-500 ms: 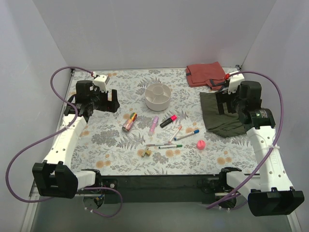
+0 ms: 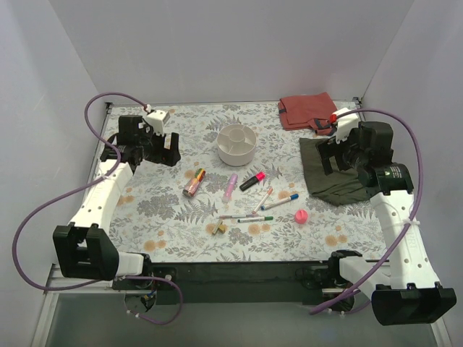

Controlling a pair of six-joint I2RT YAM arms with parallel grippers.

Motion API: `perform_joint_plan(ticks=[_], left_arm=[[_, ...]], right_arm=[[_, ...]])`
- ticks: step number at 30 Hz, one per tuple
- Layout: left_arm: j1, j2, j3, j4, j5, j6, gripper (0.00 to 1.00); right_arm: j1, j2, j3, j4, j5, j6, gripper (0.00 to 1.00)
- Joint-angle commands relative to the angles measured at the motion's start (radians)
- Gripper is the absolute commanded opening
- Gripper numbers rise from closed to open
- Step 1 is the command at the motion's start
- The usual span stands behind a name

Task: Sort the stationery into containers
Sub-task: Pick up the pen from the center of the board.

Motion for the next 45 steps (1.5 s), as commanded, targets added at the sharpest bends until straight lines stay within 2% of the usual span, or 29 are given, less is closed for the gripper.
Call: perform_joint_plan(ticks=[1,8,13,17,20,21,23,24,26,27,30,34,39,45], left_arm=[[-0.01,0.044,0.032,-0.023,0.02,0.013,0.87],[-0.027,0.076,0.04,-0.023,0.029,0.015,0.87],[-0.033,0.069,0.034,-0.007,0.033,0.007,0.87],[-0.044,0.027,0.04,0.016,0.078,-0.002,0.87],[-0.12,0.015,0.067,0.016,0.106,0.041,0.86],[-0.195,0.022,0.083,0.008,0.1,0.052,0.85],[-0.274,0.032,0.132,-0.007,0.105,0.07,0.8],[-0.349,0.041,0.147,-0.013,0.112,0.085,0.77],[-0.43,0.081,0.207,-0.038,0.114,0.108,0.74],[-0.513,0.096,0.224,-0.042,0.105,0.134,0.74],[-0.631,0.189,0.323,-0.055,0.101,0.144,0.75],[-0.677,0.297,0.412,-0.015,0.16,0.093,0.75],[-0.713,0.372,0.419,0.036,0.138,0.113,0.75],[-0.737,0.449,0.446,0.054,0.103,0.11,0.75]], right_arm=[[-0.002,-0.019,0.044,0.015,-0.068,-0.022,0.98],[-0.002,-0.021,0.035,-0.01,-0.116,-0.072,0.98],[-0.002,-0.034,0.021,-0.08,-0.284,-0.239,0.98],[-0.002,0.017,0.022,-0.119,-0.309,-0.284,0.95],[-0.002,0.073,0.047,-0.122,-0.283,-0.166,0.95],[-0.002,0.081,0.05,-0.122,-0.289,-0.133,0.95],[-0.002,0.081,0.033,-0.117,-0.344,-0.079,0.93],[-0.002,0.079,0.026,-0.105,-0.344,-0.057,0.93],[-0.003,0.073,0.015,-0.073,-0.306,-0.005,0.93],[-0.008,0.07,0.012,-0.061,-0.286,0.01,0.93],[-0.044,0.049,0.013,-0.039,-0.254,0.07,0.95],[-0.077,0.018,0.024,0.005,-0.177,0.196,0.96],[-0.144,-0.005,0.09,0.038,-0.024,0.335,0.98],[-0.234,-0.004,0.154,0.035,0.033,0.418,0.98]])
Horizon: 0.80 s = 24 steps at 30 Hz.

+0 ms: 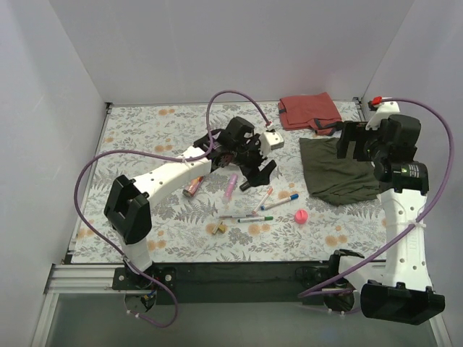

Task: Sort the stationery into containers
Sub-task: Pick up the pen from the center of the board.

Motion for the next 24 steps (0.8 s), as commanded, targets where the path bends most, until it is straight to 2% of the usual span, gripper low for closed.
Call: perform_joint_plan(ticks=[1,6,9,11,12,15,19,24], left_arm=[[-0.029,0.021,0.049,0.031,-0.02,0.003,0.75],[-0.112,0.119,0.056,0.045,-0.035,-0.001,0.69],[-0.147,0.185,0.063,0.07,-0.06,-0.01,0.65],[-0.155,0.235,0.079,0.085,-0.091,-0.013,0.62],[-0.162,0.252,0.085,0.085,-0.101,-0.012,0.57],[-0.176,0.317,0.129,0.09,-0.149,-0.009,0.56],[-0.193,0.398,0.198,0.1,-0.21,-0.016,0.48],[-0.204,0.458,0.249,0.105,-0.239,-0.024,0.47]], right_arm=[[-0.094,-0.013,0.082,0.045,0.08,0.139,0.98],[-0.35,0.084,0.092,-0.003,-0.096,0.239,0.97],[-0.413,0.142,0.09,0.002,-0.173,0.233,0.95],[-0.414,0.167,0.104,0.005,-0.186,0.208,0.94],[-0.414,0.171,0.108,0.005,-0.196,0.184,0.94],[-0.417,0.185,0.121,0.006,-0.196,0.15,0.94],[-0.415,0.191,0.11,0.006,-0.212,0.138,0.94],[-0.415,0.19,0.086,0.01,-0.245,0.134,0.94]])
